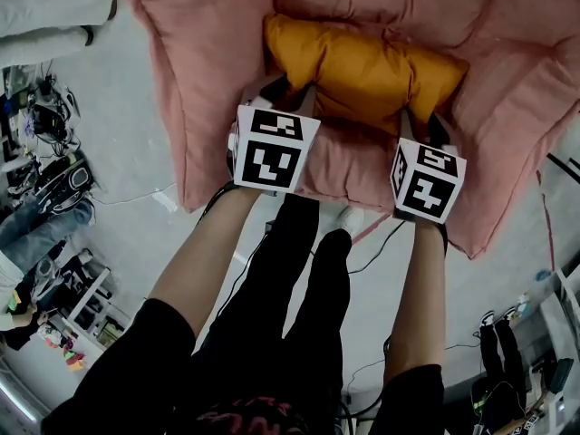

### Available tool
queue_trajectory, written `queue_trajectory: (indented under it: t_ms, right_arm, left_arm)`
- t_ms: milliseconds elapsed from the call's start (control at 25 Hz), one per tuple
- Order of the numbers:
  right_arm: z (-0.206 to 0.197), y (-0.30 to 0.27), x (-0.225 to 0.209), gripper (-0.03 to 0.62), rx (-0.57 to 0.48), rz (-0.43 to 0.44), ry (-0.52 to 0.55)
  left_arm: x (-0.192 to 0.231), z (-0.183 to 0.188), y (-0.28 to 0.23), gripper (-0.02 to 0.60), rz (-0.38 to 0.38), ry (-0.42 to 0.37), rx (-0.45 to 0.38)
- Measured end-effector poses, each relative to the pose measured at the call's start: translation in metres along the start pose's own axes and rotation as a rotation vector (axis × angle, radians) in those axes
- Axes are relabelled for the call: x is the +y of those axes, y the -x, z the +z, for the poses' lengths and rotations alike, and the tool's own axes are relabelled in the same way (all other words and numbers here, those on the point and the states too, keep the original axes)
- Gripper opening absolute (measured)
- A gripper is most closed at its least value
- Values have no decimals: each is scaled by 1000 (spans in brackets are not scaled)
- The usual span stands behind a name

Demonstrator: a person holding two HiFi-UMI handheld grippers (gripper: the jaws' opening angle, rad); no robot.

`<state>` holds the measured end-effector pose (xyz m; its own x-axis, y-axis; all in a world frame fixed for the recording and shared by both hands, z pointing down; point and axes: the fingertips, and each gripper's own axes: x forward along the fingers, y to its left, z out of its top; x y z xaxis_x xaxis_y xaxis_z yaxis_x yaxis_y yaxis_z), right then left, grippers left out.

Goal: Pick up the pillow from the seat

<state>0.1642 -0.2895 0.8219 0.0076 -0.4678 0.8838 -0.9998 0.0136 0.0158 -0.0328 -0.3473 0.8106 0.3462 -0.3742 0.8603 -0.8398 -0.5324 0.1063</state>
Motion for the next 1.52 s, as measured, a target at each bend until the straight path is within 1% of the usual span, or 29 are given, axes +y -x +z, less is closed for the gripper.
queue_trajectory:
  t_ms: [240,360,480,760,1040,1520]
  right_arm:
    - [14,18,7,176,-51,-17,10]
    - [18,29,5,175,-82,-27,20]
    - [23,42,1,173,-116,-40,23]
    - [46,78,-9,173,-203,-59,15]
    - [79,113,-15,173,-274,-66,24]
    - [116,194,-21,172,-385,-76,48]
  left_arm:
    - [7,9,20,130,13,9,-60]
    - [4,13,30,127,19,6,-84]
    - [-2,20,42,125,27,-7,-124]
    - [-10,50,72,125,52,-23,-202]
    - [-13,84,108,125,76,-37,-271]
    - [-31,121,188,123,115,-43,-383]
